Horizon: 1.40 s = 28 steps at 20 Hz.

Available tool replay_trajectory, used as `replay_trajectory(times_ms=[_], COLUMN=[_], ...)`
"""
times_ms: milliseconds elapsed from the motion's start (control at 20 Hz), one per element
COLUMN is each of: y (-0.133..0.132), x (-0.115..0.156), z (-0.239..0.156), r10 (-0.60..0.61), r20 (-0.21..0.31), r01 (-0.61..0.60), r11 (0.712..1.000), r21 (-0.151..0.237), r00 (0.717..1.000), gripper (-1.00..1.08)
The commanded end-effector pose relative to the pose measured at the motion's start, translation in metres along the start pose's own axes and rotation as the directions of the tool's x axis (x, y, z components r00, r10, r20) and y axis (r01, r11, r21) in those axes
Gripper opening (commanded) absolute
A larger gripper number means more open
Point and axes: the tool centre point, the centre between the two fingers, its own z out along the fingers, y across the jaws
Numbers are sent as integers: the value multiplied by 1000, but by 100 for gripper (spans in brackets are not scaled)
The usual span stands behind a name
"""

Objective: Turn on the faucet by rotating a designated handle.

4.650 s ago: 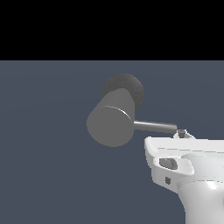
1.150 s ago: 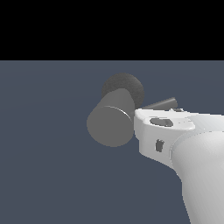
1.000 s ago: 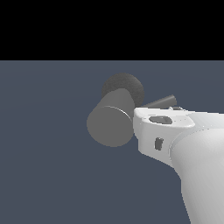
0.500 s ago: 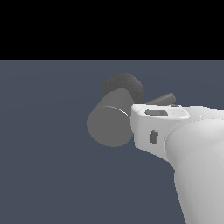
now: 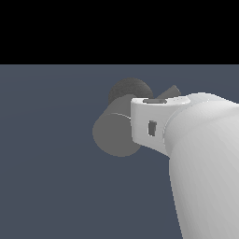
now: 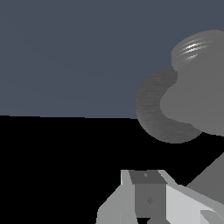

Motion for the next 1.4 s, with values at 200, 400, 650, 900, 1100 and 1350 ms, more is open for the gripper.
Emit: replay_trajectory(times_ms=[200,400,650,900,1100,1350], y=[35,21,38,55,68,84], x=[-42,-18,-31,-43,-53,-65], z=[-2,-2,-3,-4,-5,-7], r10=[3,0,0,1,1,2], r20=[71,9,24,38,49,63], r01=[1,0,0,0,1,1], r11=[999,1000,1000,1000,999,999], r21=[-53,-10,-21,-31,-38,-48], r00=[997,1000,1000,999,999,998], gripper=[-100,-100,-100,-100,-100,-100])
